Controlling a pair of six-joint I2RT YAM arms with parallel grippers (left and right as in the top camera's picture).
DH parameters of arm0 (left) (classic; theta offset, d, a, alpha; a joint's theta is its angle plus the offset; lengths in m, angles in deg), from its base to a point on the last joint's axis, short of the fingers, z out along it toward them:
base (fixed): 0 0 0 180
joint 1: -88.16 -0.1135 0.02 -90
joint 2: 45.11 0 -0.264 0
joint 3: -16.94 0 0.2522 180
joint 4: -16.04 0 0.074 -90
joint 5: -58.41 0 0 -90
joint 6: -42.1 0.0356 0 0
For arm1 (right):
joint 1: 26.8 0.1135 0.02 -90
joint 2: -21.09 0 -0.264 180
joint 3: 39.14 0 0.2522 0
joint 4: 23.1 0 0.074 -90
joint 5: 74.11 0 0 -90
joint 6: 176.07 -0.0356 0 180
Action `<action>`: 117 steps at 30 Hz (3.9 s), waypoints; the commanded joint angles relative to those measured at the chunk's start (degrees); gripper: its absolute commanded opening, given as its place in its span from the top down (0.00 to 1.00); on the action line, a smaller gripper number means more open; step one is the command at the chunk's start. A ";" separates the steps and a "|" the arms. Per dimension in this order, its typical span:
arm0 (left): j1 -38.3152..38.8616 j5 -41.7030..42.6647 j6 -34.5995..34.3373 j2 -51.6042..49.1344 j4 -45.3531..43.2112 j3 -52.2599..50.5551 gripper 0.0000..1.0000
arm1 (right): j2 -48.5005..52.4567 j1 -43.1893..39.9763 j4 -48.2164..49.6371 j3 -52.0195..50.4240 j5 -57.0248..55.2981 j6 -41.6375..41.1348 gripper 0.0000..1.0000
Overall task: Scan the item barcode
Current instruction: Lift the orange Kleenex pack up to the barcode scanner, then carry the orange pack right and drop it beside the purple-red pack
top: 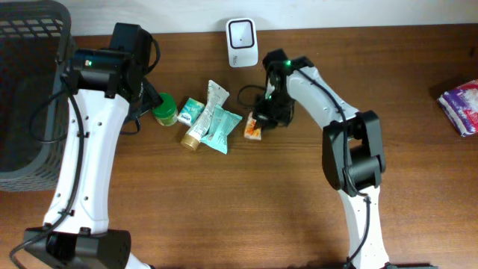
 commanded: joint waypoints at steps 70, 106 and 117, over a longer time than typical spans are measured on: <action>-0.04 -0.66 0.72 0.17 0.07 -0.04 0.01 | -0.17 -11.54 -23.37 16.79 45.44 83.03 0.96; -0.04 -0.66 0.72 0.17 0.07 -0.04 0.01 | 8.11 4.85 41.62 16.76 -39.41 63.17 0.96; -0.04 -0.66 0.72 0.17 0.07 -0.04 0.01 | 5.55 3.06 44.94 17.92 -43.04 39.19 0.96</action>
